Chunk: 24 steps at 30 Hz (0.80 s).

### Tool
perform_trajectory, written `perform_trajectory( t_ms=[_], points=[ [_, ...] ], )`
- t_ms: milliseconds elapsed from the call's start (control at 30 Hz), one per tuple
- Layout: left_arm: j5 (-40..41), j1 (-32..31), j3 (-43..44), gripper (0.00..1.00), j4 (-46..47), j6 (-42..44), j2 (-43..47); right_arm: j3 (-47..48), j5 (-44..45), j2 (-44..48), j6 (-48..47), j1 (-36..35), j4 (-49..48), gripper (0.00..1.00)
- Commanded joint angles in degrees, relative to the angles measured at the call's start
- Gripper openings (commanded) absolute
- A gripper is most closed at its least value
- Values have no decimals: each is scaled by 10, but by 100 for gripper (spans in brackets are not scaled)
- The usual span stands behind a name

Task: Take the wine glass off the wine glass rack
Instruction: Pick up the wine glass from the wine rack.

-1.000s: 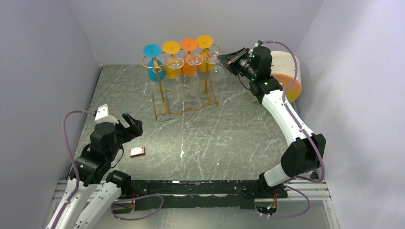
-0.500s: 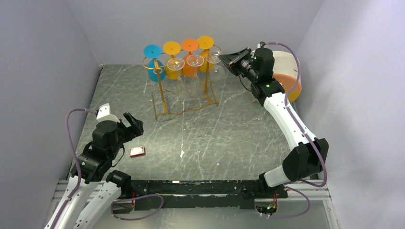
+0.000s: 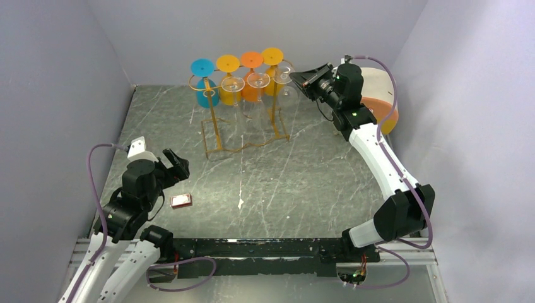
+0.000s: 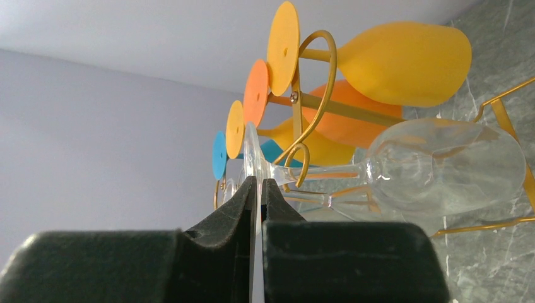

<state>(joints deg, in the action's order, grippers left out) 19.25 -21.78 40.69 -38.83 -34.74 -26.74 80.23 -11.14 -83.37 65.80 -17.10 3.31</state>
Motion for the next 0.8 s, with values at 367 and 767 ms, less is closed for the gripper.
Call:
perform_trajectory(
  t_ms=[367,767],
  points=[
    [-13,4,6,93,12,0,-13,-48,-16,41,41,2,-86,0],
    [-15,4,5,93,15,3,-20,-62,-55,55,43,1,-79,0]
  ],
)
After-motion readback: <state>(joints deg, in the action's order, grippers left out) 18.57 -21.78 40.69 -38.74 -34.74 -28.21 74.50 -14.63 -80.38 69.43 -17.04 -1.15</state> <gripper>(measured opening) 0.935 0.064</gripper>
